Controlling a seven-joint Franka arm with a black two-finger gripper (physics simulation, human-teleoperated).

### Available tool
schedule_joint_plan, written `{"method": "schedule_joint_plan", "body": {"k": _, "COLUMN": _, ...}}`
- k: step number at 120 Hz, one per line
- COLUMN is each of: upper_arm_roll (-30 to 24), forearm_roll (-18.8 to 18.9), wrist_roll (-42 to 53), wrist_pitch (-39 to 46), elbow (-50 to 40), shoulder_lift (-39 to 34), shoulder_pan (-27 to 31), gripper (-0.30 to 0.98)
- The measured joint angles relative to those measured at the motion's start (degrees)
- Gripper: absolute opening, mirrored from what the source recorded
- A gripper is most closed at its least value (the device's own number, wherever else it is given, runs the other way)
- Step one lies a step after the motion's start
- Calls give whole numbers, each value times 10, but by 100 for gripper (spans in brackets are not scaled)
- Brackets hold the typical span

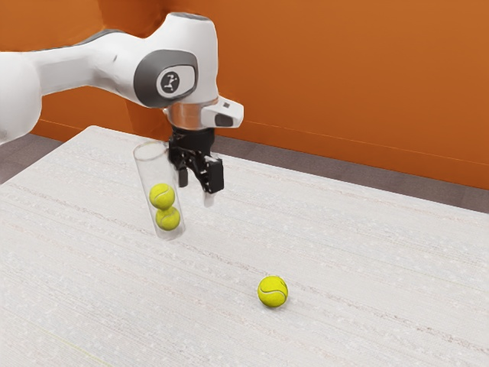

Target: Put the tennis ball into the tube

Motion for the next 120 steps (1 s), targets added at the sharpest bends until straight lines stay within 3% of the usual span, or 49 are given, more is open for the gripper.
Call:
{"method": "schedule_joint_plan", "body": {"k": 13, "upper_arm_roll": 5, "forearm_roll": -56, "wrist_roll": -15, "wrist_pitch": 49, "elbow": -15, "shoulder_lift": 62, "shoulder_pan": 13, "gripper": 69}}
{"method": "schedule_joint_plan", "body": {"k": 25, "upper_arm_roll": 7, "forearm_roll": -85, "wrist_roll": -27, "wrist_pitch": 93, "elbow": -32, "shoulder_lift": 95, "shoulder_pan": 0, "gripper": 69}}
{"method": "schedule_joint_plan", "body": {"k": 67, "upper_arm_roll": 7, "forearm_roll": -105, "wrist_roll": -54, "wrist_pitch": 193, "elbow": -37, "shoulder_lift": 173, "shoulder_pan": -45, "gripper": 69}}
{"method": "schedule_joint_plan", "body": {"k": 120, "upper_arm_roll": 6, "forearm_roll": -184, "wrist_roll": -71, "wrist_pitch": 275, "elbow": -37, "shoulder_lift": 224, "shoulder_pan": -60, "gripper": 69}}
